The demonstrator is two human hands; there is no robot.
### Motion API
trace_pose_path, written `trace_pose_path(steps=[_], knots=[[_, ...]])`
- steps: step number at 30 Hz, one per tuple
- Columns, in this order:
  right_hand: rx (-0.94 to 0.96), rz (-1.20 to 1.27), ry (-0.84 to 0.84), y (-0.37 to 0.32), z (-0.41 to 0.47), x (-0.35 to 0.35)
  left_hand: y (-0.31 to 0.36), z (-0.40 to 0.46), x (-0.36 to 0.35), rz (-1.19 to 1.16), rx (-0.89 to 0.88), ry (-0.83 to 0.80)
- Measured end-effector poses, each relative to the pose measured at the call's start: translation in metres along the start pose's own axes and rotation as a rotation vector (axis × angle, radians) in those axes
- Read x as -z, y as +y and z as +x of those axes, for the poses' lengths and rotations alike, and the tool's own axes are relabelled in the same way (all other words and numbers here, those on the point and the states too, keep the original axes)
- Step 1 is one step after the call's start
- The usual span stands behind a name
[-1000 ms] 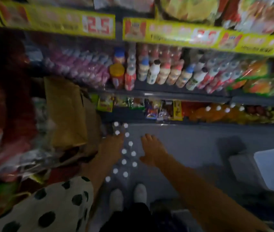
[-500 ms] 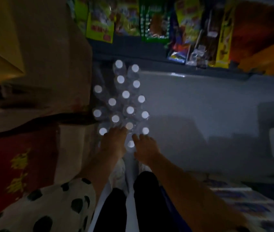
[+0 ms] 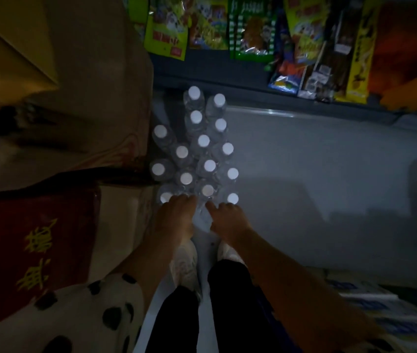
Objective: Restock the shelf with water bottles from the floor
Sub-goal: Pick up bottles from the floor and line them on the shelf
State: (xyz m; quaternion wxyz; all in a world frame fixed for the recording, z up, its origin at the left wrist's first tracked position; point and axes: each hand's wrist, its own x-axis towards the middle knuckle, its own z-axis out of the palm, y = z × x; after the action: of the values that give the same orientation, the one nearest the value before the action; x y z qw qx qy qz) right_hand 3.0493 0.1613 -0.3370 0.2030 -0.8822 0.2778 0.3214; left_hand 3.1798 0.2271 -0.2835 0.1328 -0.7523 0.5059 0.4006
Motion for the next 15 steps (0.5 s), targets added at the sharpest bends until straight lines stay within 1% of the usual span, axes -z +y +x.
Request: trace_pose_path(steps=[3, 7, 11, 15], knots=[[0.067, 0.039, -0.002, 0.004, -0.038, 0.059, 0.011, -0.03, 0.034, -0.141, -0.033, -0.03], [0.141, 0.053, 0.005, 0.01, -0.109, 0.176, 0.04, -0.082, 0.111, -0.331, -0.107, 0.008], [0.221, 0.108, 0.143, 0.008, -0.199, 0.312, 0.061, -0.144, 0.208, -0.419, -0.211, 0.029], [0.294, 0.098, 0.311, -0.006, -0.287, 0.448, 0.073, -0.2, 0.299, -0.429, -0.361, 0.118]])
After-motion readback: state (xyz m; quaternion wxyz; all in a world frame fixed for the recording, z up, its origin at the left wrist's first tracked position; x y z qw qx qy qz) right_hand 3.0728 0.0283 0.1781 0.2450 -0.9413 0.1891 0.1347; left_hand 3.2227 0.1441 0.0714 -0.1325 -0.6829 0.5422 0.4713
